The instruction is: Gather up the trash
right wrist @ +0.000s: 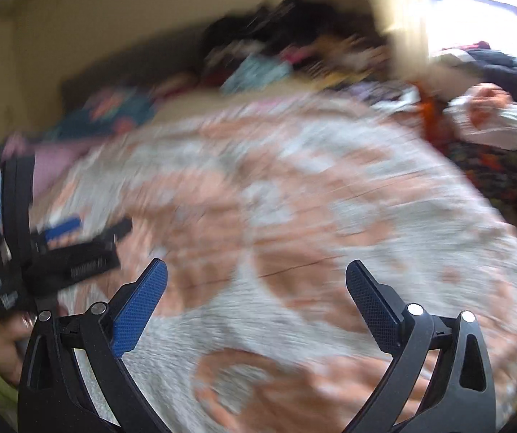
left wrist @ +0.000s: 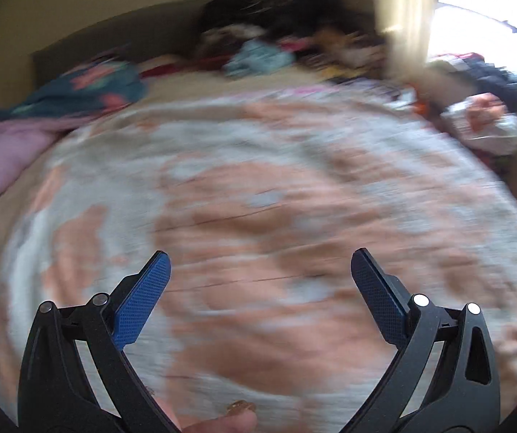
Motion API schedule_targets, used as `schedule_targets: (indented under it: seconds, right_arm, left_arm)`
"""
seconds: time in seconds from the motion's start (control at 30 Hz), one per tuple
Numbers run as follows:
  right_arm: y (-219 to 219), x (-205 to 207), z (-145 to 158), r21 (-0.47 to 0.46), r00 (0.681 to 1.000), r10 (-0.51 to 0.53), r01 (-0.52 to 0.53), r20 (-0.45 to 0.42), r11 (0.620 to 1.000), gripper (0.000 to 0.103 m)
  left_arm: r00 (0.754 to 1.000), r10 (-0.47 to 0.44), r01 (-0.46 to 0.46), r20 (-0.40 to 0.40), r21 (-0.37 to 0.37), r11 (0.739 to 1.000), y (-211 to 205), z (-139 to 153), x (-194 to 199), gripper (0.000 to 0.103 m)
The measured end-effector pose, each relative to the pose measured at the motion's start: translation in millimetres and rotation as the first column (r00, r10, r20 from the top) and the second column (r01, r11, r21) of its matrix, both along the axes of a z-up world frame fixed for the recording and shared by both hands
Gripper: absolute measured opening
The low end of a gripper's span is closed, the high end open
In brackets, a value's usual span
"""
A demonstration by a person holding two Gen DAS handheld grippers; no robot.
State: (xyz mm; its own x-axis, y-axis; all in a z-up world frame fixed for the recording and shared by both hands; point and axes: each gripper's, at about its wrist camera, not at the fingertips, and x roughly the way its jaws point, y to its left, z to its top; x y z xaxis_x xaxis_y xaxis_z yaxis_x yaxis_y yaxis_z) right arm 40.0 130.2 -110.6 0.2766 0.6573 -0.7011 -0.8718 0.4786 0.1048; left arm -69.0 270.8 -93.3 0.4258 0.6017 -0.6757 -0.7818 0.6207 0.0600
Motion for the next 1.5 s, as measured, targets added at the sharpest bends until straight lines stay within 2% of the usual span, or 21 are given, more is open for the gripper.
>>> schedule_targets:
  seconds: [0.03,0.1,0.13,0.17,0.2,0.27,0.3,0.43,0.5,0.63,1.03,1.1,1.5]
  right_arm:
    - [31.2,-3.8,-20.6,-0.067,0.999,0.032,-0.034,-0.025,0.997,0.096]
    - [68.8,-5.5,-59.9,-0.188,0.996,0.016,-0.032,-0.089,0.982,0.098]
    - [85.3,-7.5,-80.6,-0.255,0.996,-0.02,-0.003,-0.087,0.967,0.098]
    - [94.4,-20.1,-87.1,-0.239,1.0,-0.022,0.027,0.021,0.971,0.098]
    - [96.4,-36.4,-85.2,-0.217,0.994,-0.02,0.043,0.11,0.975,0.098]
    - [104.3,-54.3,-82.2,-0.21,0.979,-0.021,0.064,0.203,0.976,0.098]
    - [112.6,-55.5,-84.4,-0.227,0.978,-0.015,0.064,0.21,0.972,0.097]
    - [122.1,-43.3,-87.2,-0.194,0.995,-0.019,0.038,0.099,0.98,0.098]
    - [122.4,-40.9,-87.7,-0.183,0.997,-0.019,0.034,0.079,0.983,0.098]
    - [124.0,-45.6,-86.5,-0.198,0.994,-0.018,0.039,0.107,0.979,0.098]
    - [135.4,-48.0,-88.5,-0.194,0.995,-0.018,0.037,0.098,0.98,0.098]
    - [124.6,-45.9,-87.6,-0.194,0.995,-0.018,0.037,0.099,0.98,0.098]
    - [127.3,-47.8,-87.8,-0.193,0.995,-0.019,0.037,0.098,0.981,0.098]
  left_arm:
    - [0.994,0.085,-0.085,-0.064,-0.005,0.996,20.8,-16.7,-10.2,0.092]
    - [0.97,0.182,-0.19,-0.161,-0.034,0.981,44.7,-41.1,-22.4,0.092]
    - [0.963,0.206,-0.224,-0.172,-0.098,0.97,57.0,-55.1,-29.8,0.093]
    - [0.971,0.202,-0.221,-0.129,-0.156,0.963,64.5,-62.8,-35.7,0.093]
    - [0.974,0.202,-0.217,-0.102,-0.171,0.961,67.5,-63.6,-39.6,0.093]
    - [0.973,0.202,-0.217,-0.108,-0.158,0.963,67.9,-63.4,-39.0,0.093]
    - [0.972,0.202,-0.218,-0.117,-0.143,0.965,67.3,-64.6,-37.9,0.093]
    - [0.97,0.209,-0.223,-0.125,-0.119,0.967,60.9,-62.3,-34.5,0.093]
    - [0.97,0.208,-0.223,-0.126,-0.119,0.967,61.0,-62.1,-35.2,0.093]
    - [0.968,0.21,-0.226,-0.138,-0.107,0.968,57.9,-60.1,-37.8,0.093]
    - [0.964,0.214,-0.229,-0.16,-0.081,0.97,56.5,-61.8,-27.1,0.093]
    - [0.964,0.214,-0.229,-0.16,-0.079,0.97,56.1,-61.4,-27.6,0.093]
    - [0.963,0.215,-0.229,-0.16,-0.079,0.97,56.3,-61.2,-26.9,0.093]
